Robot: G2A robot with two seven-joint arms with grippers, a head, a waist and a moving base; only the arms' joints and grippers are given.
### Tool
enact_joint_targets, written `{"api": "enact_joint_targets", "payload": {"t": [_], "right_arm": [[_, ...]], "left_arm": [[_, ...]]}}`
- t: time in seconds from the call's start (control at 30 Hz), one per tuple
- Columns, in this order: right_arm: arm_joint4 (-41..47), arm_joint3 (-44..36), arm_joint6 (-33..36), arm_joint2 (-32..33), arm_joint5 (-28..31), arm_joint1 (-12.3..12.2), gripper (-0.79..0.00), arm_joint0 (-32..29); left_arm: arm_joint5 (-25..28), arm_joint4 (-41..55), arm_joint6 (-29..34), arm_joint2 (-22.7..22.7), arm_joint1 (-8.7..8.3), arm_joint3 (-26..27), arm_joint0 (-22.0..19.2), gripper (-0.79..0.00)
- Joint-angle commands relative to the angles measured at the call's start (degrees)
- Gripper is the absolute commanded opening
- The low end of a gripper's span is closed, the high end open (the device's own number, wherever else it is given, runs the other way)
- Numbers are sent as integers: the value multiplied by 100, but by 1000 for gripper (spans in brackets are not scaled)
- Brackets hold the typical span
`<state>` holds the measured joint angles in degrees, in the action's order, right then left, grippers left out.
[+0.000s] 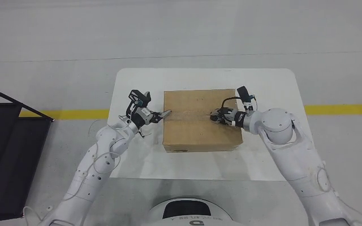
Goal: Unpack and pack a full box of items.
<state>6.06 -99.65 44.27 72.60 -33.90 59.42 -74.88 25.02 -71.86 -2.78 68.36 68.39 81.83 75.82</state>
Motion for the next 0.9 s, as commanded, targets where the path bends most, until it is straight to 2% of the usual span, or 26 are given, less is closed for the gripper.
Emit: {"api": "enact_joint_targets", "payload": {"t": [0.0,0.37,0.73,0.87], "right_arm": [[-14,-14,12,105,5,-26,-785,-102],[394,-257,-300,908,316,-118,-785,-879],[1047,-422,-845,1539,381,-122,-785,-1490],[1458,-306,-1501,1804,310,-79,-785,-1605]], "left_arm": [[0,0,0,0,0,0,0,0],[0,0,0,0,0,0,0,0],[0,0,0,0,0,0,0,0],[0,0,0,0,0,0,0,0]]}}
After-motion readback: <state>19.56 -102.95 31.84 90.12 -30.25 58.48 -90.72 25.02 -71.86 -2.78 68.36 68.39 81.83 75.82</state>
